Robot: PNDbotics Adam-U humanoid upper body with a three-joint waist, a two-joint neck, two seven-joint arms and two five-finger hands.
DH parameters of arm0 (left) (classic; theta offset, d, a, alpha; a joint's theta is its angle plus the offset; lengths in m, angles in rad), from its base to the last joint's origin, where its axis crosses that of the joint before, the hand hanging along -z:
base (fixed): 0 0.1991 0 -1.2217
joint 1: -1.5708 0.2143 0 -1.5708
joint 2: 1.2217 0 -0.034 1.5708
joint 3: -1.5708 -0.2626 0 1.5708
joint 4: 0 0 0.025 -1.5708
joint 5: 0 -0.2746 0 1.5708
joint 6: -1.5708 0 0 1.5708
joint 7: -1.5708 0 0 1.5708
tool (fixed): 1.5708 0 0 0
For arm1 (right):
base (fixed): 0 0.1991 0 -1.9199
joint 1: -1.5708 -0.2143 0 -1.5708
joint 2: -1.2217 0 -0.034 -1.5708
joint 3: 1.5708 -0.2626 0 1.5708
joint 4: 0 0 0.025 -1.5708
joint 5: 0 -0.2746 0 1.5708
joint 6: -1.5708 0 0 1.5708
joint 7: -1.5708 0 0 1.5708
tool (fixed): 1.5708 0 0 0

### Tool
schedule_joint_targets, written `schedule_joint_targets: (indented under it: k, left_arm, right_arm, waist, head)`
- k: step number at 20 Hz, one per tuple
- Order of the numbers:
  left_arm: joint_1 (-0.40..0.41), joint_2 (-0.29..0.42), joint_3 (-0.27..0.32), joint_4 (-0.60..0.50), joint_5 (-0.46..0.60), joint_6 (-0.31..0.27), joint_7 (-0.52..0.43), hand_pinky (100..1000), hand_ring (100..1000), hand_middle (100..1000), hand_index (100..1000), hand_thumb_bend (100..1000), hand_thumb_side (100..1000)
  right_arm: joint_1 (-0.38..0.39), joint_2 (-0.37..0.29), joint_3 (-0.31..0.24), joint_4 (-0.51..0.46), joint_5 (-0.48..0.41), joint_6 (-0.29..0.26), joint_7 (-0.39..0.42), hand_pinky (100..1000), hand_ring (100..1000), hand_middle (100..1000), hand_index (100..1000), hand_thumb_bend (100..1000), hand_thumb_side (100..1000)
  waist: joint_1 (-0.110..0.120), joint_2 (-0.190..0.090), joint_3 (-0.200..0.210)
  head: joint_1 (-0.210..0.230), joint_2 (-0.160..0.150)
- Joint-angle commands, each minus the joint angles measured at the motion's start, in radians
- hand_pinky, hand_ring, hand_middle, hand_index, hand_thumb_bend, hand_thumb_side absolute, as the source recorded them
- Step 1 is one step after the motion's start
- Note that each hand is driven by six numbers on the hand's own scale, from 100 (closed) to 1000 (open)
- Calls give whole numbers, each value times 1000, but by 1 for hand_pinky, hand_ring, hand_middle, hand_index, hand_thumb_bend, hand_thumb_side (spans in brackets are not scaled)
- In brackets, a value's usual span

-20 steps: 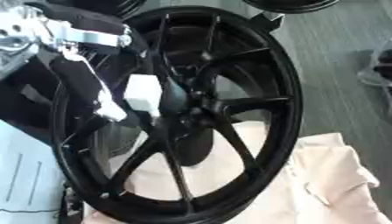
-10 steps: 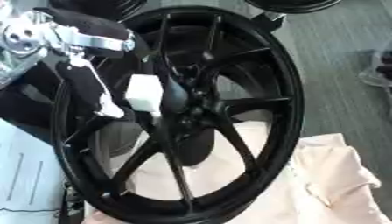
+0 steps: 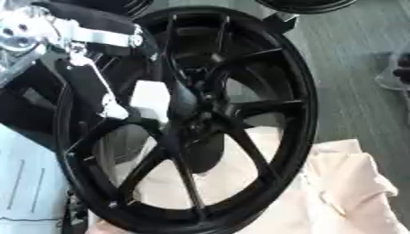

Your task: Pull the pin out of the wheel hub.

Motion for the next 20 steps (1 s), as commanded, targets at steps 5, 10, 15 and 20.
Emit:
schedule_joint_targets:
  k: [5, 10, 15, 20]
  left_arm:
    - [-36, -2, 13, -22, -71, -1, -8, 749, 718, 626, 627, 471, 100]
    - [-44, -15, 3, -25, -117, -9, 18, 738, 686, 580, 534, 445, 100]
    - [-44, -15, -1, -31, -142, -28, 4, 734, 663, 547, 431, 458, 100]
    - [-39, -10, 5, -40, -159, -48, 11, 726, 646, 525, 373, 439, 100]
  right_arm:
    - [-9, -33, -1, -10, 5, 0, 2, 895, 767, 733, 790, 100, 738]
    - [-8, -33, 1, -10, 6, 1, 5, 895, 767, 733, 790, 100, 739]
    - [-8, -34, 1, -11, 6, 1, 5, 895, 767, 733, 791, 100, 740]
    - [-7, -34, 0, -11, 5, 1, 5, 895, 767, 733, 791, 100, 740]
  waist:
    - [-6, -24, 0]
    - [-6, -24, 0]
    - [-6, -24, 1]
    - [-6, -24, 1]
  head:
    - [2, 8]
    - [2, 10]
    - [5, 14]
    - [7, 14]
